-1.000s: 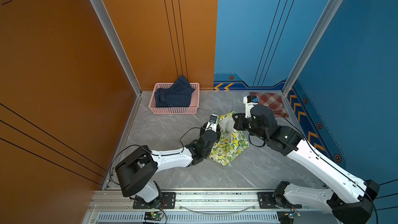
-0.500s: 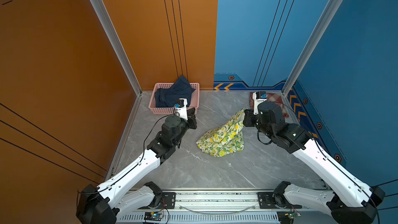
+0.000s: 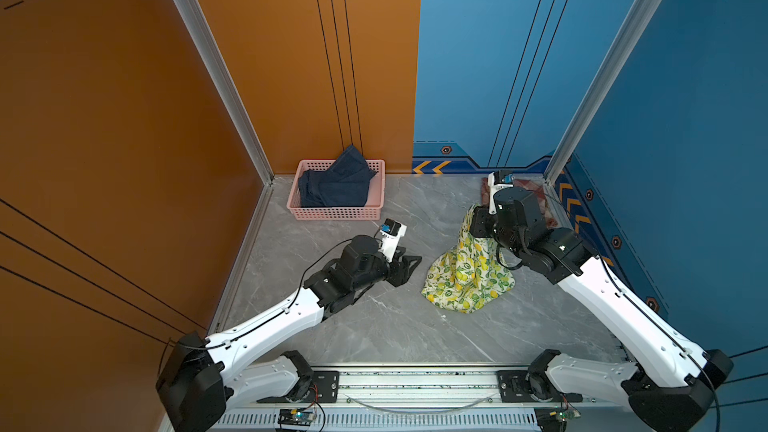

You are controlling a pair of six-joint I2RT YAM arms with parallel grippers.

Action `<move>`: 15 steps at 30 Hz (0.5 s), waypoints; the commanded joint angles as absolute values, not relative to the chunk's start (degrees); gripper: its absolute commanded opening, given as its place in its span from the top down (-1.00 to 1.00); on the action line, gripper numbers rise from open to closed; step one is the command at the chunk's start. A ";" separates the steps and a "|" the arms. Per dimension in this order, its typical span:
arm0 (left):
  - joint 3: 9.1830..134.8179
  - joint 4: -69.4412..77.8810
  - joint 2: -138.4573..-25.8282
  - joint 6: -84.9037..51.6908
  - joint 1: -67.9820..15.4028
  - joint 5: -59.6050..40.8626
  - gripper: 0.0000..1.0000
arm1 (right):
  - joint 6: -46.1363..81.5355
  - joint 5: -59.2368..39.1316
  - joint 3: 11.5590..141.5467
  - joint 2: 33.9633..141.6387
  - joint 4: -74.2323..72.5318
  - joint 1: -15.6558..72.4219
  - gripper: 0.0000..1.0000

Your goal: Fold and stack the skirts

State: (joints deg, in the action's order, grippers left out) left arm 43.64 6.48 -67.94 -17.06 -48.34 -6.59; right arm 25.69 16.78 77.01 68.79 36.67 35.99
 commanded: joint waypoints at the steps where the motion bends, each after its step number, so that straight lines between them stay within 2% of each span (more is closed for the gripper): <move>1: 42.11 16.27 -73.11 -15.29 -54.26 1.09 -0.34 | 27.98 17.21 76.93 69.52 37.49 37.06 1.00; 9: 44.75 28.71 -84.76 -18.86 -61.85 12.95 -0.48 | 30.08 19.46 75.77 69.53 36.16 38.75 1.00; 15: 46.12 37.43 -90.88 -22.53 -65.02 17.71 -0.54 | 31.51 20.41 74.18 68.54 34.11 38.76 1.00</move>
State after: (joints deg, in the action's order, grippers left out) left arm 44.31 29.91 -88.84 -19.55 -63.66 12.78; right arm 29.71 18.31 74.87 69.60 35.99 38.37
